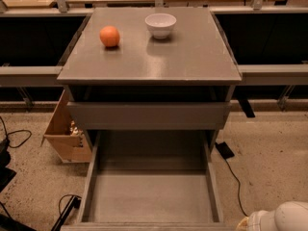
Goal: Close middle drawer
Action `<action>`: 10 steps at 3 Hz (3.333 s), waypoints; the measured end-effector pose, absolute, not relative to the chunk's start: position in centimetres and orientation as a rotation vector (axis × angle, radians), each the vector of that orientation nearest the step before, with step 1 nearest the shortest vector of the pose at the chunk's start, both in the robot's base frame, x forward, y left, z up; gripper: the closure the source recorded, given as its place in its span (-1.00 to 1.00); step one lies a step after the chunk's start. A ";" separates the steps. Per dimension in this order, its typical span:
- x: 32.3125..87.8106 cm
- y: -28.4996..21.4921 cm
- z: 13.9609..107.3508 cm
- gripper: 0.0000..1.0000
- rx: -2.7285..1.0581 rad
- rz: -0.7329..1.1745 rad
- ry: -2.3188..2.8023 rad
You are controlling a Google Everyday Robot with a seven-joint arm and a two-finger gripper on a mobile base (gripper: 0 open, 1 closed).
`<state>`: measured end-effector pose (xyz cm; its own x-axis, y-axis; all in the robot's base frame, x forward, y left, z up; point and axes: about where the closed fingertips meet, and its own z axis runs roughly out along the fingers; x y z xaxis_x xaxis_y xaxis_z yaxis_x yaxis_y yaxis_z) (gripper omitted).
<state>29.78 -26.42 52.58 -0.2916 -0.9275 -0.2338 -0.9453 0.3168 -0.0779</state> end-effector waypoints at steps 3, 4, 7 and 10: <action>29.4 -26.7 49.2 1.00 -1.651 0.171 2.411; 29.0 -26.5 47.9 1.00 -1.662 0.177 2.433; 27.8 -28.6 40.1 1.00 -1.526 0.316 2.528; 29.3 -31.1 35.1 1.00 -1.384 0.390 2.515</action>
Offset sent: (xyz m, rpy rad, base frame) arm -0.0004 -0.0037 -0.0200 0.0214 0.0227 -0.0334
